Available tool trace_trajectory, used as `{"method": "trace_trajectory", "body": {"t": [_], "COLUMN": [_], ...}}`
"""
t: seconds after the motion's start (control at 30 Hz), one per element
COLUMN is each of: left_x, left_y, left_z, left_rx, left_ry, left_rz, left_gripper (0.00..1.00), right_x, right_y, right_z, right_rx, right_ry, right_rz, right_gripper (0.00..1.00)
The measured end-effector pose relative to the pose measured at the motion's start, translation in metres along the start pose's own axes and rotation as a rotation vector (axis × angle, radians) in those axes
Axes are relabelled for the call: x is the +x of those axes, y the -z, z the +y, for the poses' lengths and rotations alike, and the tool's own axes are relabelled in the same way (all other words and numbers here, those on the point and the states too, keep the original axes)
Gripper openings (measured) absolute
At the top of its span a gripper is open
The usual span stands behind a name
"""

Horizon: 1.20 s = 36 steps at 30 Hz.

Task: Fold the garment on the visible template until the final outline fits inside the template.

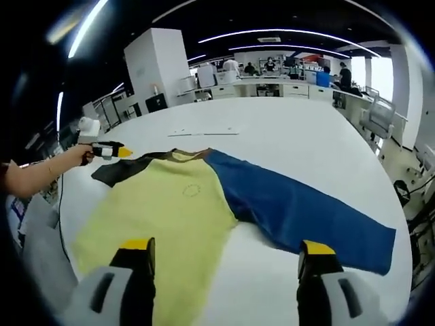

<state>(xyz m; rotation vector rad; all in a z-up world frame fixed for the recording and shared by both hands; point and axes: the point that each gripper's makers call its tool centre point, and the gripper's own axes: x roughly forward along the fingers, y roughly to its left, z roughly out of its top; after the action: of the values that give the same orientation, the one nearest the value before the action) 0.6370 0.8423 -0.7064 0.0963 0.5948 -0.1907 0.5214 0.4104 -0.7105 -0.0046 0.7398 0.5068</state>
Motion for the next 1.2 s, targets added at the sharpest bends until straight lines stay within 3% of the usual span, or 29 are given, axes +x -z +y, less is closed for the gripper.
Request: {"method": "trace_trajectory", "body": {"t": [0.17,0.4,0.57,0.77,0.97,1.2], "left_x": [-0.015,-0.038,-0.057,-0.080,-0.105,-0.135], "left_y": [-0.012,-0.017,-0.022,-0.018,-0.009,0.008], "left_z": [-0.012,-0.022,-0.035,-0.047,-0.057,-0.068], "left_rx": [-0.015,0.007,-0.008,0.038,0.051,0.031], "left_ry": [0.052,0.090,0.131,0.161,0.159,0.166], "left_rz": [-0.077,-0.100,-0.149,-0.144,-0.142,-0.135], "left_gripper": [0.99,0.99,0.99,0.99,0.98,0.96], "right_x": [-0.005,-0.012,-0.019,-0.024,-0.029,-0.041], "right_y": [-0.004,-0.002,0.000,-0.002,0.011,0.024], "right_z": [-0.011,-0.040,-0.066,-0.092,-0.124,-0.147], "right_rx": [0.069,0.085,0.100,0.111,0.027,0.089], "right_ry": [-0.001,0.035,0.073,0.107,0.167,0.214], "right_rz": [-0.024,-0.020,-0.021,-0.041,0.007,0.028], "right_gripper": [0.86,0.86,0.84,0.82,0.78,0.76]}}
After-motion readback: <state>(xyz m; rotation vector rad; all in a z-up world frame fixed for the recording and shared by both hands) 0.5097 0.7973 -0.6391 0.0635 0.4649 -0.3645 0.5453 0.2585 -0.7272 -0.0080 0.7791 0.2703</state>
